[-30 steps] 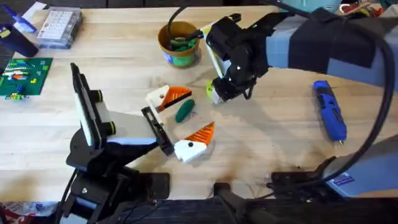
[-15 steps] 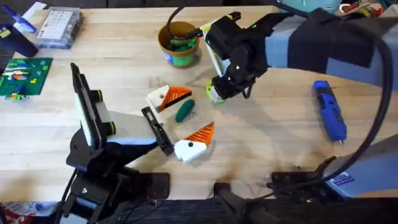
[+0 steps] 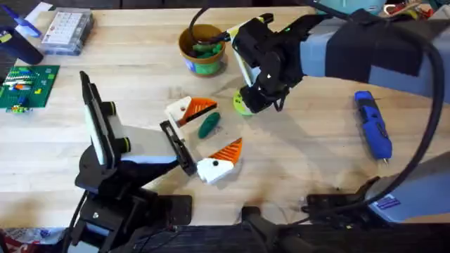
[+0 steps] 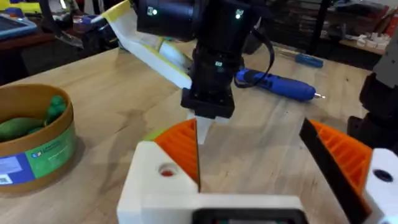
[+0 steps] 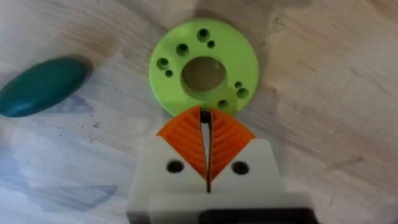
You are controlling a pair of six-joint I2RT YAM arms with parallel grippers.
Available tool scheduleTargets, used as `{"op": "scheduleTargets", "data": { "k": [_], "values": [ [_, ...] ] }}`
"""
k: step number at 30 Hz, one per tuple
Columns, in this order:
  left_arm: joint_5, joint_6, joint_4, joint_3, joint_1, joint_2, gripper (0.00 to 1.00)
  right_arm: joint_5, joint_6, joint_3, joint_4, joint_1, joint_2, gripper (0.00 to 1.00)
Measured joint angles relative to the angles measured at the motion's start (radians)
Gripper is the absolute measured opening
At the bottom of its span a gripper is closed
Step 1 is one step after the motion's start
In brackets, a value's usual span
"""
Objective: Pick up the gripper from the table and insert it into the empty holder that is missing its gripper. Then pick up a screw, insert it into the mounting hole, and use the screwdriver to tighten it. Finally, clean up the table by picking up the vegetable and placing it into the bucket.
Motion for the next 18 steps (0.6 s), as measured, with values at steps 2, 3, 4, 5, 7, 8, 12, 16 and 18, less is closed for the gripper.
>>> {"op": "scheduleTargets", "data": {
  "k": [2, 3, 4, 5, 7, 8, 12, 16, 18],
  "values": [
    [0.0, 0.0, 0.0, 0.0, 0.0, 0.0, 0.994, 0.0, 0.0, 0.0, 0.0, 0.0, 0.0, 0.004],
    [0.0, 0.0, 0.0, 0.0, 0.0, 0.0, 0.994, 0.0, 0.0, 0.0, 0.0, 0.0, 0.0, 0.004],
    [0.0, 0.0, 0.0, 0.0, 0.0, 0.0, 0.994, 0.0, 0.0, 0.0, -0.001, 0.0, 0.0, 0.004],
    [0.0, 0.0, 0.0, 0.0, 0.0, 0.0, 0.994, 0.0, 0.0, 0.001, -0.001, 0.0, 0.0, 0.004],
    [0.0, 0.0, 0.0, 0.0, 0.0, 0.0, 0.994, 0.0, 0.0, 0.003, -0.007, -0.001, 0.0, 0.004],
    [0.0, 0.0, 0.0, 0.0, 0.0, 0.0, 0.994, 0.0, 0.0, 0.005, -0.014, -0.003, 0.0, 0.004],
    [0.0, 0.0, 0.0, 0.0, 0.0, 0.0, 0.994, 0.001, 0.0, 0.03, -0.072, -0.023, -0.038, 0.004],
    [0.0, 0.0, 0.0, 0.0, 0.0, 0.0, 0.994, 0.004, 0.0, 0.056, -0.086, -0.03, -0.129, 0.004],
    [0.0, 0.0, 0.0, 0.0, 0.0, 0.0, 0.994, 0.004, 0.0, 0.066, -0.087, -0.031, -0.183, 0.004]
  ]
}}
